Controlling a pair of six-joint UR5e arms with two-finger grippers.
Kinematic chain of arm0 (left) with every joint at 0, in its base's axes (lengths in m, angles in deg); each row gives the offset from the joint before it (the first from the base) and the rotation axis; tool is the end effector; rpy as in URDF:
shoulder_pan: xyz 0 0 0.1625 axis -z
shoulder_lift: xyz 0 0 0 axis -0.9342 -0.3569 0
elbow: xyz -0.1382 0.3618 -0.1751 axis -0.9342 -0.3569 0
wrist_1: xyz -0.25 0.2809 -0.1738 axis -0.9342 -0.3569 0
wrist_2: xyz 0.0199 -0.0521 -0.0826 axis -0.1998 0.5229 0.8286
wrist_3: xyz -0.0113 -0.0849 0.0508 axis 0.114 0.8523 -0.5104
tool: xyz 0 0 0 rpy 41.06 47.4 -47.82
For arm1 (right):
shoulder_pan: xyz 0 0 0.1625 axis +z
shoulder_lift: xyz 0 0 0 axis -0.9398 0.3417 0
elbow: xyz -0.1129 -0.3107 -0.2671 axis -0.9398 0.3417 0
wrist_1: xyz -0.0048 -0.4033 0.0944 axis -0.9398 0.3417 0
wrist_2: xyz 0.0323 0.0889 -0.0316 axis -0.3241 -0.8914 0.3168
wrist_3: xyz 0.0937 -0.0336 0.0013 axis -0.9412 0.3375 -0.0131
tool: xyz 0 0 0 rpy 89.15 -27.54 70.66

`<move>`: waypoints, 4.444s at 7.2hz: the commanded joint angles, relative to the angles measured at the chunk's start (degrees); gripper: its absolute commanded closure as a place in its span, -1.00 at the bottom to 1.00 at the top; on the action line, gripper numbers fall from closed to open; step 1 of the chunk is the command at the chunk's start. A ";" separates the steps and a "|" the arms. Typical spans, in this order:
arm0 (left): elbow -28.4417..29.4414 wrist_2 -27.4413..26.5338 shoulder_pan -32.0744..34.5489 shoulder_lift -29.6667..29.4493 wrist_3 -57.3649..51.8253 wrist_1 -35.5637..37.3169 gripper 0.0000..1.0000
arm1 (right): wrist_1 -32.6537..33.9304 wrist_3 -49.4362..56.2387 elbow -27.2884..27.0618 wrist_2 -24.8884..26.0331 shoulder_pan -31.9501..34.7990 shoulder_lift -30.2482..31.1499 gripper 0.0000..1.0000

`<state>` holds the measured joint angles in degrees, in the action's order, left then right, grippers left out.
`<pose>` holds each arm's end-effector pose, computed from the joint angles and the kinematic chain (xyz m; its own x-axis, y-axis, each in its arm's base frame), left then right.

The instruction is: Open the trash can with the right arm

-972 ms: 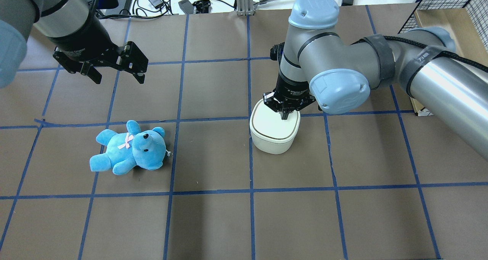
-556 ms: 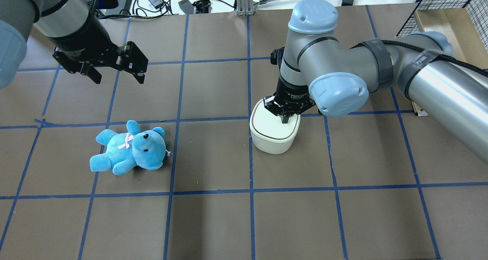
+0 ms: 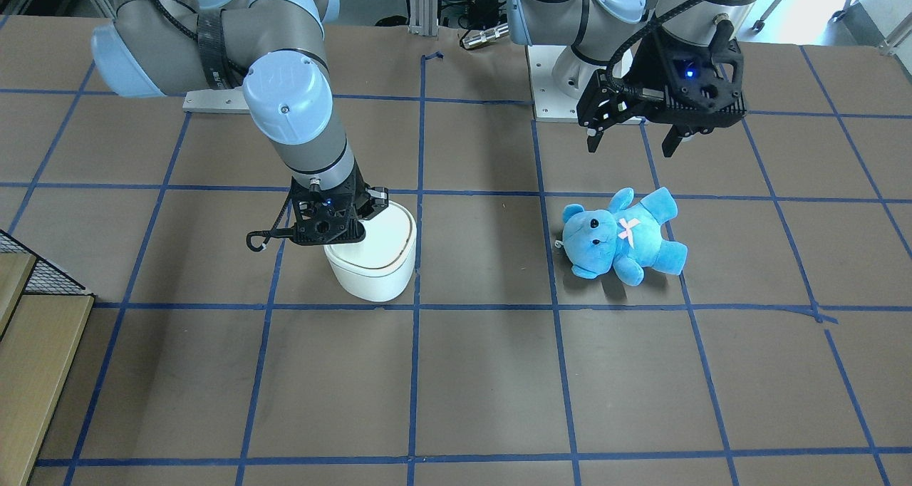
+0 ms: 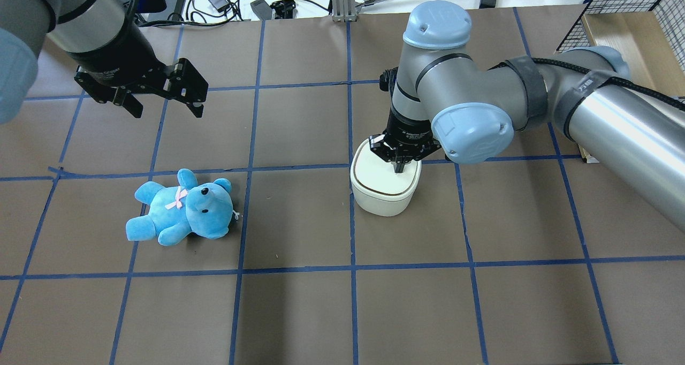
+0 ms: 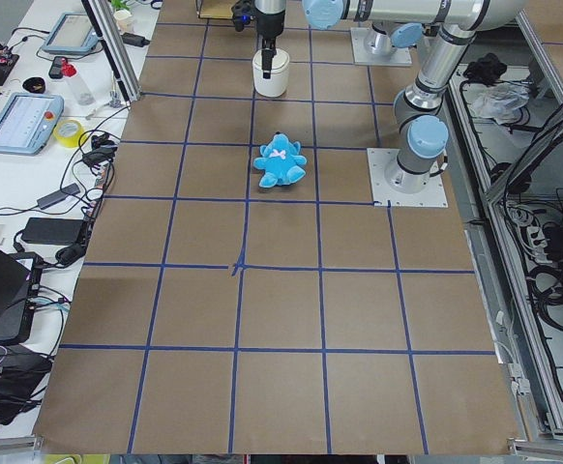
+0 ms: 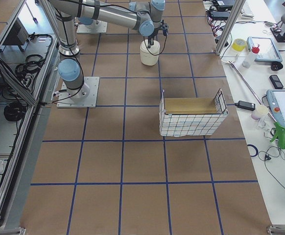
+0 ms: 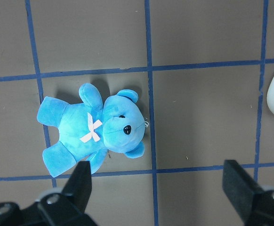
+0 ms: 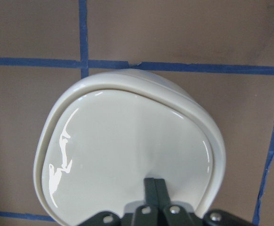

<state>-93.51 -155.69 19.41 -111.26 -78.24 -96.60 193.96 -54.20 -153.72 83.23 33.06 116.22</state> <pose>-0.1210 -0.4769 0.5026 -0.9991 0.0412 -0.0020 0.0412 0.9981 -0.0466 0.2630 -0.4970 0.3128 -0.9954 -0.0406 -0.0865 -0.0497 0.9932 0.1054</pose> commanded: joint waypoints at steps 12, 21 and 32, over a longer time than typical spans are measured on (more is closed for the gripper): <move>-0.04 -0.07 0.00 0.00 0.00 0.00 -1.00 | -19.82 21.56 19.64 4.48 -12.47 5.07 -1.00; 0.05 -0.07 0.00 0.00 0.00 0.00 -1.00 | -18.96 19.79 16.40 4.30 -13.96 9.47 -0.95; -0.04 -0.07 0.00 0.00 0.00 0.00 -1.00 | -19.20 13.49 16.13 4.57 -14.14 9.47 -0.97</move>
<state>-93.49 -155.73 19.41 -111.26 -78.24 -96.60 175.02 -39.45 -137.59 87.49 18.98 125.69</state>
